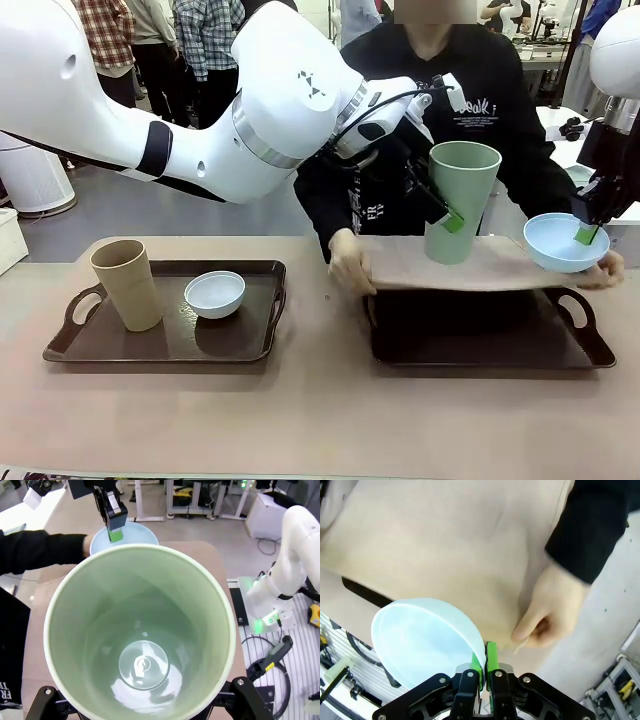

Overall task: Set up a tray with a mat and arrange the tableware.
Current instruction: Place the Picnic Bowl and Reusable plastic cup back onto the Handle tray in front of the human's position.

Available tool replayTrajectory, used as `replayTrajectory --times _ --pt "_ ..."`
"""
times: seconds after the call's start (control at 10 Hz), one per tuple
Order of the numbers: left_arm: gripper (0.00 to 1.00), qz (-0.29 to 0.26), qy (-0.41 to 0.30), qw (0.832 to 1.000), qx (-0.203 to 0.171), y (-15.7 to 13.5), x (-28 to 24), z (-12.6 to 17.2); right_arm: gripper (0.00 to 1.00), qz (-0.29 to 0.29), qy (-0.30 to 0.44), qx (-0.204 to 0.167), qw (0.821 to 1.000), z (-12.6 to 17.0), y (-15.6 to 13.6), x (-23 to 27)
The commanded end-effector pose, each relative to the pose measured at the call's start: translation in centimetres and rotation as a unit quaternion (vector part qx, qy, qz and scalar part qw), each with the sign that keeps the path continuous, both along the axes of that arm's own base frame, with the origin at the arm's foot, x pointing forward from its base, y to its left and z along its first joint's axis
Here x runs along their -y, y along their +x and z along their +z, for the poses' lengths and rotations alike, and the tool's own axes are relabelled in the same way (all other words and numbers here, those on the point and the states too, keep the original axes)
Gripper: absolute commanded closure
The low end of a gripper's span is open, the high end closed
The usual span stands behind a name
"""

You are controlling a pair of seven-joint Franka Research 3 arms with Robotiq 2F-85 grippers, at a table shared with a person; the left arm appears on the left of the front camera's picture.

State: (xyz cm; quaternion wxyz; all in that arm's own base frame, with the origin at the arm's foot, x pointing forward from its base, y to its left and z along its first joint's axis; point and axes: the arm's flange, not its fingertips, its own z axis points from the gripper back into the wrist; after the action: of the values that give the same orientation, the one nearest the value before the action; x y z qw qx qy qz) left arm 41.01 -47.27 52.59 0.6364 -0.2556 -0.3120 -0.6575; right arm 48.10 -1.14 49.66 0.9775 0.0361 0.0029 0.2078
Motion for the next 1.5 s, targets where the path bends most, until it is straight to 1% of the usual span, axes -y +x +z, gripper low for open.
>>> replayTrajectory --times 0.0,1.4 --pt "1.0 -0.008 -0.003 1.0 0.002 -0.1 -0.29 0.18 1.0 -0.003 0.001 0.005 1.0 0.13 0.07 -0.04" --pt "1.0 -0.008 -0.003 1.0 0.002 -0.1 -0.29 0.18 1.0 -0.003 0.001 0.005 1.0 0.13 0.07 -0.04"
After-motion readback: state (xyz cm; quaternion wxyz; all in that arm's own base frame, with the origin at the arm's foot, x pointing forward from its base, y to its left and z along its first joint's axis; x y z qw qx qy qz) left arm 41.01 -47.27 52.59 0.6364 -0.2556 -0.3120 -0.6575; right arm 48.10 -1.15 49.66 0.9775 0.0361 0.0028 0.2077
